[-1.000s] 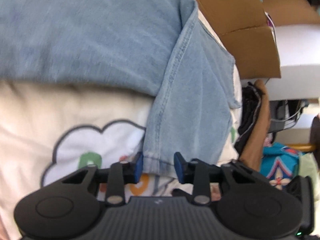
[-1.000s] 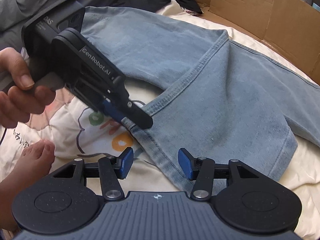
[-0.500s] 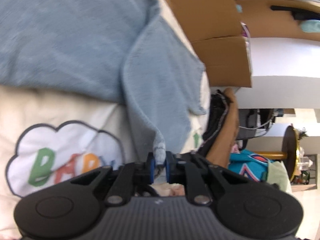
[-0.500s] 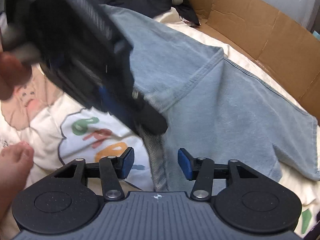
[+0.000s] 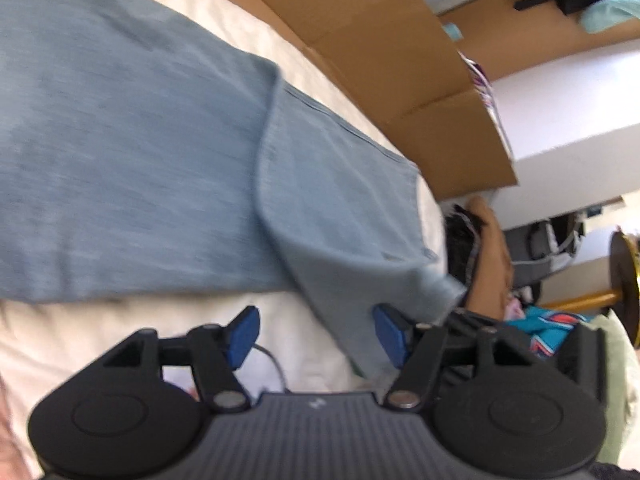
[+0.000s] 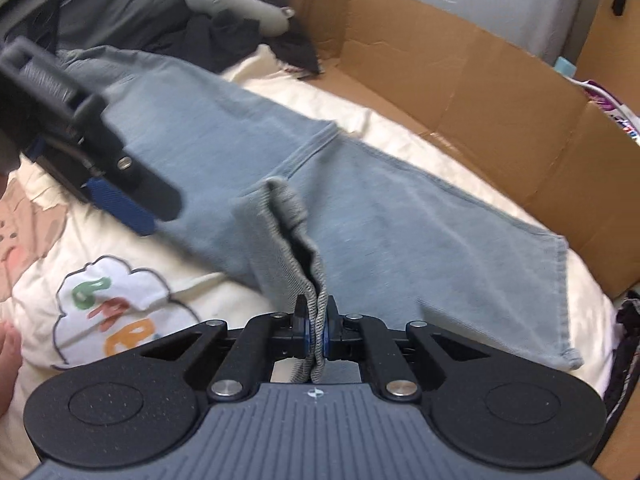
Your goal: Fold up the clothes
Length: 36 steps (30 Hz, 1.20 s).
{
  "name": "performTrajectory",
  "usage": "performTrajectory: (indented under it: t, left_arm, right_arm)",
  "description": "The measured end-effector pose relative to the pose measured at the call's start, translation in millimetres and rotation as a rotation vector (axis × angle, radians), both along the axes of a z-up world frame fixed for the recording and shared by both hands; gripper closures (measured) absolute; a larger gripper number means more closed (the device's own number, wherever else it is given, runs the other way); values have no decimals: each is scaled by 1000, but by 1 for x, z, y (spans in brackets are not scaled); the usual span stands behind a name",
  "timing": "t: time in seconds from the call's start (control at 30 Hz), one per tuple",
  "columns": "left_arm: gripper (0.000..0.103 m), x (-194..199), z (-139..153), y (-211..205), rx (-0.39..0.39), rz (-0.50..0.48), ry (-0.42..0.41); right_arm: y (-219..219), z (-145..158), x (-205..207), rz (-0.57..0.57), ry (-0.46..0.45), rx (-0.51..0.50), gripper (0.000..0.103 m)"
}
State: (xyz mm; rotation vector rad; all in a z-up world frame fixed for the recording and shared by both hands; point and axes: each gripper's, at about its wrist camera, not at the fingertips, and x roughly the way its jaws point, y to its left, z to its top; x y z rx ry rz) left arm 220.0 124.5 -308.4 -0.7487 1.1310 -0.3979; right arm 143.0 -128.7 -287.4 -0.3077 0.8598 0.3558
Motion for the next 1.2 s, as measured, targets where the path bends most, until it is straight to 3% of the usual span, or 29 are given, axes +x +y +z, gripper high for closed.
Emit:
performTrajectory:
  t: [0.13, 0.6, 0.93, 1.2]
  left_arm:
    - [35, -3, -3, 11, 57, 31, 4]
    - [35, -5, -17, 38, 127, 86, 40]
    - [35, -2, -24, 44, 159, 90, 66]
    - [35, -3, -24, 47, 182, 97, 78]
  right_arm:
    - [-18, 9, 12, -26, -25, -8, 99]
    - [-90, 18, 84, -170, -77, -19, 99]
    - [-139, -18, 146, -332, -7, 71, 99]
    - [-181, -51, 187, -463, 102, 175, 98]
